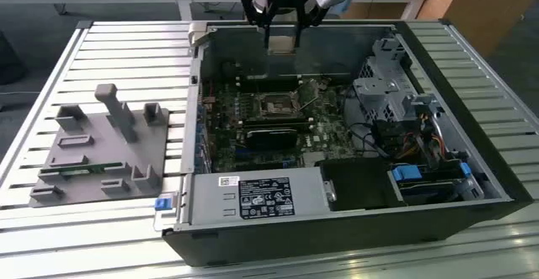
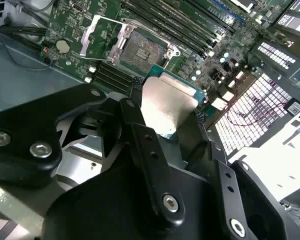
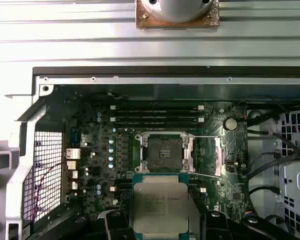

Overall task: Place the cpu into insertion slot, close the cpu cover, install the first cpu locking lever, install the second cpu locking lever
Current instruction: 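Place the cpu into insertion slot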

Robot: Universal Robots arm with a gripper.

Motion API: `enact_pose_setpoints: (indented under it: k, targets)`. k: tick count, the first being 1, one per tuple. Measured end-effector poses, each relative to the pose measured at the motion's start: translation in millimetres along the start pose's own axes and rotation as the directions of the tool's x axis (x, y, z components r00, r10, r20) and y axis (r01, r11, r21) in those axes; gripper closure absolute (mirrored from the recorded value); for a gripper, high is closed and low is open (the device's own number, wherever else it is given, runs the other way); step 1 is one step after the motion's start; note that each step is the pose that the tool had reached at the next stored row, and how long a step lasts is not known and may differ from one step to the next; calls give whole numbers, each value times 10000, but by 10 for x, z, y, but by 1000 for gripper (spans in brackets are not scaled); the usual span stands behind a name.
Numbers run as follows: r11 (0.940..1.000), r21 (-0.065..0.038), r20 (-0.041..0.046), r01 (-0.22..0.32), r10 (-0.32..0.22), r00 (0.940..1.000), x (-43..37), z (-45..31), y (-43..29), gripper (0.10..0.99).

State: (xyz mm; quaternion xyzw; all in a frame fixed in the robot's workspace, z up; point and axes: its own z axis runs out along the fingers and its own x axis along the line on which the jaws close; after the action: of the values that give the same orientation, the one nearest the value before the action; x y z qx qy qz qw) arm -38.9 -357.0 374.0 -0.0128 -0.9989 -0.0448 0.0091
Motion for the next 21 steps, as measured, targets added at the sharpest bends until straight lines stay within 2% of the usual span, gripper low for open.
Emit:
enact_pose_setpoints:
  k: [7,21]
  targets:
    - [10000,0,2,-27,27,10000,0,0,0,561]
    - [9981,-12,55,-622,623,9980,0,1,0,561]
